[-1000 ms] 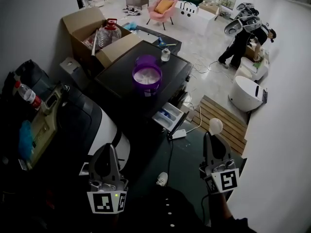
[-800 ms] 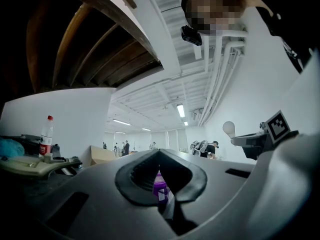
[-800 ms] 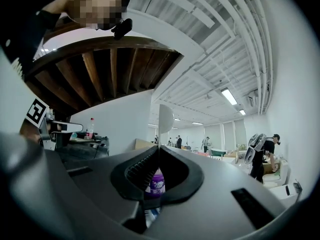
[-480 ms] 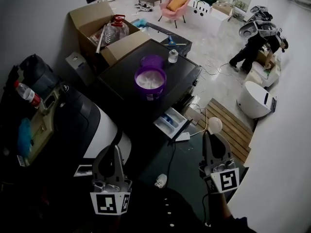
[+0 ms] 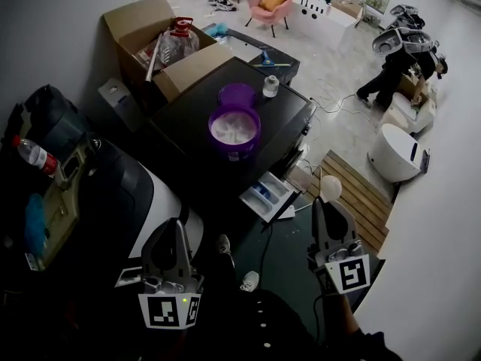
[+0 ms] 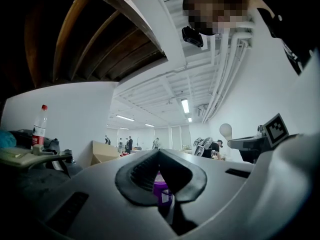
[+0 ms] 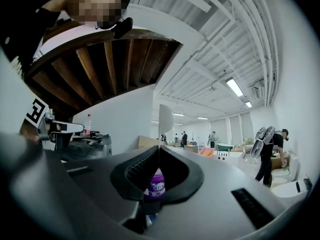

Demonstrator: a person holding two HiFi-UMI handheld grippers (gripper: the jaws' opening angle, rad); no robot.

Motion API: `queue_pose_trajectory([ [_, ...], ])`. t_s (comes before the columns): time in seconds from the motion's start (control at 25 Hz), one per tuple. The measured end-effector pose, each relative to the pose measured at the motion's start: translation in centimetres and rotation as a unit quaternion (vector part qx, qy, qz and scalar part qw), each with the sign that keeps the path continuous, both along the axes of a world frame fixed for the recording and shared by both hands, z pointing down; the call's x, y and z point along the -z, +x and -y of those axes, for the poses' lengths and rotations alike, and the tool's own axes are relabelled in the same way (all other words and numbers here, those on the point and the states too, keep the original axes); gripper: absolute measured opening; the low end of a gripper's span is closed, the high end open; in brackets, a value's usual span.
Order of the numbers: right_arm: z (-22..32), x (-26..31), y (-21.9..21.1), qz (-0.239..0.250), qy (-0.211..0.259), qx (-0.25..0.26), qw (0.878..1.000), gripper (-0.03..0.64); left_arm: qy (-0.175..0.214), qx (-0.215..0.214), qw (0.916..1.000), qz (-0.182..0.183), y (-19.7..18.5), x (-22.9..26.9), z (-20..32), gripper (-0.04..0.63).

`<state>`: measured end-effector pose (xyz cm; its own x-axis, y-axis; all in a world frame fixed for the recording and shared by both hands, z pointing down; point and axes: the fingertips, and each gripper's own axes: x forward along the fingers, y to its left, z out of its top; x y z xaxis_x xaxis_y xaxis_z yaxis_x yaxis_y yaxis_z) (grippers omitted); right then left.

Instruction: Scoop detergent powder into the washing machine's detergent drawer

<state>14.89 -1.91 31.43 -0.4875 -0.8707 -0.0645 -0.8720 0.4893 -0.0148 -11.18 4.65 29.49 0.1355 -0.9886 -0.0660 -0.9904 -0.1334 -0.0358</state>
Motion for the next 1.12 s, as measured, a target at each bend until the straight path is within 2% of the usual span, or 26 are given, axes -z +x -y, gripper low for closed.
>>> queue_pose_trajectory([
  [0.28,3.7,3.6,-1.5,-0.006,0.042,-0.006,0.999,0.032,0.044,-0.011,0.9990,-0.005,-1.6,2.7,4.7,0.014],
  [0.56,7.0,3.5,-3.3,-0.008,0.047,-0.001,0.999,0.034,0.040,-0.008,0.9990,-0.016,-3.3,2.0,8.4,0.015],
  [1.12,14.1,4.7,-4.8,-0.005,0.057,-0.037,0.998,0.033,0.057,-0.030,0.9977,-0.020,-6.0,2.8,16.4,0.014],
])
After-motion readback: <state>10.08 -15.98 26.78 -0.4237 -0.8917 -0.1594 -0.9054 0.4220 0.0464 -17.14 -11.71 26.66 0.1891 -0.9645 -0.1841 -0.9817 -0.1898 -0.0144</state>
